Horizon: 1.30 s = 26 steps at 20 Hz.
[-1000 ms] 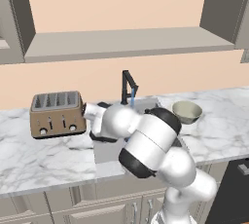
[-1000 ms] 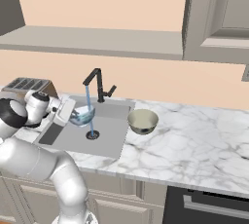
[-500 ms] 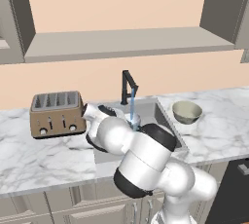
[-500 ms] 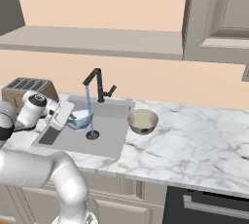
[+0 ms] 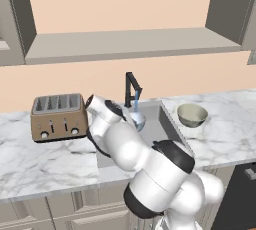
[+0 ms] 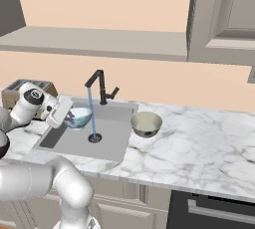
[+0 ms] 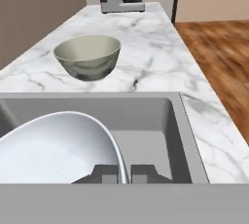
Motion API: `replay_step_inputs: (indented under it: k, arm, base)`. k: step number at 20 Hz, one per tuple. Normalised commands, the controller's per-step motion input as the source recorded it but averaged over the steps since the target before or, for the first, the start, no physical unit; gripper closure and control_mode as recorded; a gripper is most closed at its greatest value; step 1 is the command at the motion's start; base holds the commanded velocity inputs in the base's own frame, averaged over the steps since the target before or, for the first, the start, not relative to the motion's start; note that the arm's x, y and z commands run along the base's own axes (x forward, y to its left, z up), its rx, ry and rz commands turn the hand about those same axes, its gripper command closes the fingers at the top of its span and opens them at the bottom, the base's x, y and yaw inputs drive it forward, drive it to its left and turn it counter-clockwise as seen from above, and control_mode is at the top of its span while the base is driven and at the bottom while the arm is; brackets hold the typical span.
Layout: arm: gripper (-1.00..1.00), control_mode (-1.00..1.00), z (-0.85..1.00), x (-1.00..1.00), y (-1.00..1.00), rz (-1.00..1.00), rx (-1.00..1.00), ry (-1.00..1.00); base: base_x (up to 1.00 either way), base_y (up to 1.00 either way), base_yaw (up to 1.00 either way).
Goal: Rinse each bowl for a few seconds and place them down in the sink or on the counter.
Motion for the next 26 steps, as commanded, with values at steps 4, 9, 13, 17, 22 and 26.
replay_step_inputs:
  k: [4, 9, 13, 17, 22, 26]
  arm:
    - [1.0, -1.0, 0.31, -0.37, 0.09, -0.01, 0.1, -0.01]
    - [1.0, -1.0, 0.22, -0.51, 0.26, 0.0, 0.09, -0.04]
    - [1.0, -1.0, 0.34, -0.42, 0.26, 0.0, 0.06, -0.06]
    - [1.0, -1.0, 0.28, -0.35, 0.35, 0.0, 0.04, -0.03]
    - [1.0, -1.0, 0.0, -0.13, 0.47, 0.0, 0.0, 0.01]
    - [1.0, -1.0, 0.1, -0.06, 0.57, 0.0, 0.0, 0.04]
  base:
    - [0.0, 0.0, 0.0]
    - [0.0, 0.0, 0.0]
    - [0.0, 0.0, 0.0]
    - [0.0, 0.0, 0.0]
    - [0.0, 0.0, 0.0]
    - [0.0, 0.0, 0.0]
